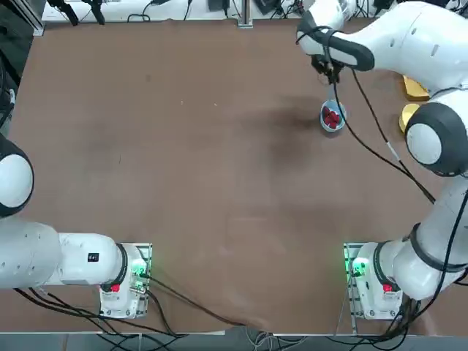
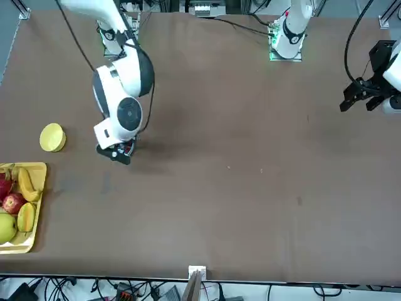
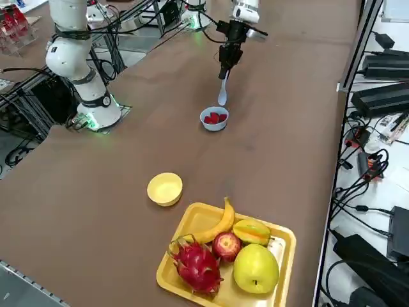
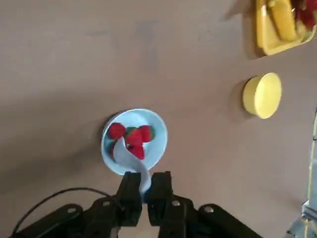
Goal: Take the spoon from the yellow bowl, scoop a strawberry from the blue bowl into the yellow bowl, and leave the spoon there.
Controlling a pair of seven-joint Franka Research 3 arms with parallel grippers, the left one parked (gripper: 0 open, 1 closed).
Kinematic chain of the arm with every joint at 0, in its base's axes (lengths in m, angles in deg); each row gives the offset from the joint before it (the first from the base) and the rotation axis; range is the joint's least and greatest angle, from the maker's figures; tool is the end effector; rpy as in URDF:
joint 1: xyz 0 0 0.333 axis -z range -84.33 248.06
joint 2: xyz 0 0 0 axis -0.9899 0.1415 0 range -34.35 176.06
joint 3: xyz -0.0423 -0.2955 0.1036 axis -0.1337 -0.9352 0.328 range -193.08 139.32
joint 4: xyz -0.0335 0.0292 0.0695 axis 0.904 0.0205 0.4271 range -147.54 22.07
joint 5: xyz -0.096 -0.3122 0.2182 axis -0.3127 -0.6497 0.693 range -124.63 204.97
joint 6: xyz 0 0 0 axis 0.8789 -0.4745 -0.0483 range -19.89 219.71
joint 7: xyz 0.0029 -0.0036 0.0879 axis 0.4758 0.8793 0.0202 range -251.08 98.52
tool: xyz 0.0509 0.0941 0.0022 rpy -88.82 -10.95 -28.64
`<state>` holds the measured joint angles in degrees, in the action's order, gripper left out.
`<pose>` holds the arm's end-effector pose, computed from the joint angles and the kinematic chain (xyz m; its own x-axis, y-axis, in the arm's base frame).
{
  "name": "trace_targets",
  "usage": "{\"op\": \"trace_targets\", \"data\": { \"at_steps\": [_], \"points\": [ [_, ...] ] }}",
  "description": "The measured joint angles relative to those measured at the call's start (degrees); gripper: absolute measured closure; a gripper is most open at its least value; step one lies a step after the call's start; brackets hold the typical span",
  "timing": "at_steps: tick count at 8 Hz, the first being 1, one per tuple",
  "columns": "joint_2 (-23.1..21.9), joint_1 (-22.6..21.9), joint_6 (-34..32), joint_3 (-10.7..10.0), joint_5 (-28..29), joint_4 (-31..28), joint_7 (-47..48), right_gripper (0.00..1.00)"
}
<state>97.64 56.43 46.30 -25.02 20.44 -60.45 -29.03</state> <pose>0.5820 0.2577 0.3549 0.9576 -0.2792 -0.0707 -0.2075 -0.8390 0.5031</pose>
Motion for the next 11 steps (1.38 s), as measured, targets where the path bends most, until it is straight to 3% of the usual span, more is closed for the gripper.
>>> {"op": "trace_targets", "data": {
  "at_steps": [3,7,11],
  "points": [
    [-1.45,0.36,4.35,-0.23,2.00,-4.13,-2.53,0.89],
    [-12.25,6.51,15.93,-0.72,9.26,-18.00,-17.63,0.89],
    [-14.01,8.87,21.02,-0.78,12.85,-22.77,-23.16,0.89]
  ]
}}
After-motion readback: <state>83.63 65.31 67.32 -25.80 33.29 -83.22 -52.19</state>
